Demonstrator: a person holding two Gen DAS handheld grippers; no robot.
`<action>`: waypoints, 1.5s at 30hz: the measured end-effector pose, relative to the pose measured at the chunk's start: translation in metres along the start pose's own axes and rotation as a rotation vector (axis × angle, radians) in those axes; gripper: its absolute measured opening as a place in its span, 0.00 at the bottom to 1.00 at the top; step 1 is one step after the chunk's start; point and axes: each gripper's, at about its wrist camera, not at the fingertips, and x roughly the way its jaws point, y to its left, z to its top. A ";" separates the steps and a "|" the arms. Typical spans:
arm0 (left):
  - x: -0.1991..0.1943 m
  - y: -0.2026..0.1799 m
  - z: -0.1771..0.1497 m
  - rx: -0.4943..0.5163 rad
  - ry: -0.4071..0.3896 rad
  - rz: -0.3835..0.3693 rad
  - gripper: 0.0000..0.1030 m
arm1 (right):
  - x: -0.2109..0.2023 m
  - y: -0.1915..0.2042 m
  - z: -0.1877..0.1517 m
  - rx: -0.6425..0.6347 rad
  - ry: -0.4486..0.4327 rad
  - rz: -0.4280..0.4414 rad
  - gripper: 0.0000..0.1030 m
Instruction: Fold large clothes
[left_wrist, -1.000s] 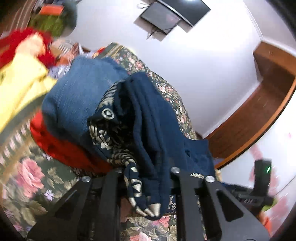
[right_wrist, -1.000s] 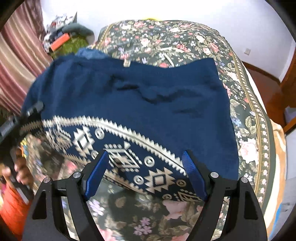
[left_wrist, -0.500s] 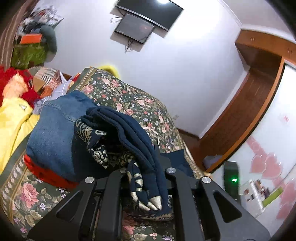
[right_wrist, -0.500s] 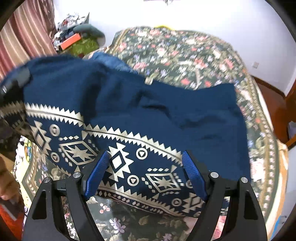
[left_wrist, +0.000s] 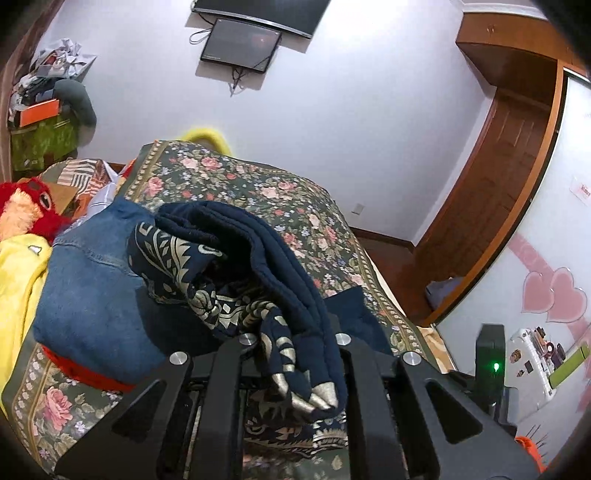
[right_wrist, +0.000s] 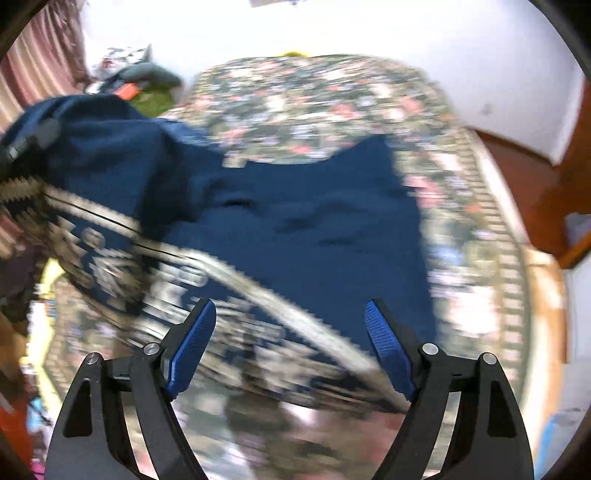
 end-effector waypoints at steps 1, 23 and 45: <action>0.001 -0.008 0.000 0.015 0.002 -0.001 0.08 | 0.001 -0.008 -0.006 0.006 0.010 -0.032 0.78; 0.144 -0.134 -0.090 0.177 0.528 -0.217 0.05 | 0.003 -0.083 -0.062 0.256 0.105 0.006 0.78; 0.024 -0.140 -0.055 0.449 0.308 -0.113 0.79 | -0.077 -0.071 -0.027 0.223 -0.146 0.030 0.78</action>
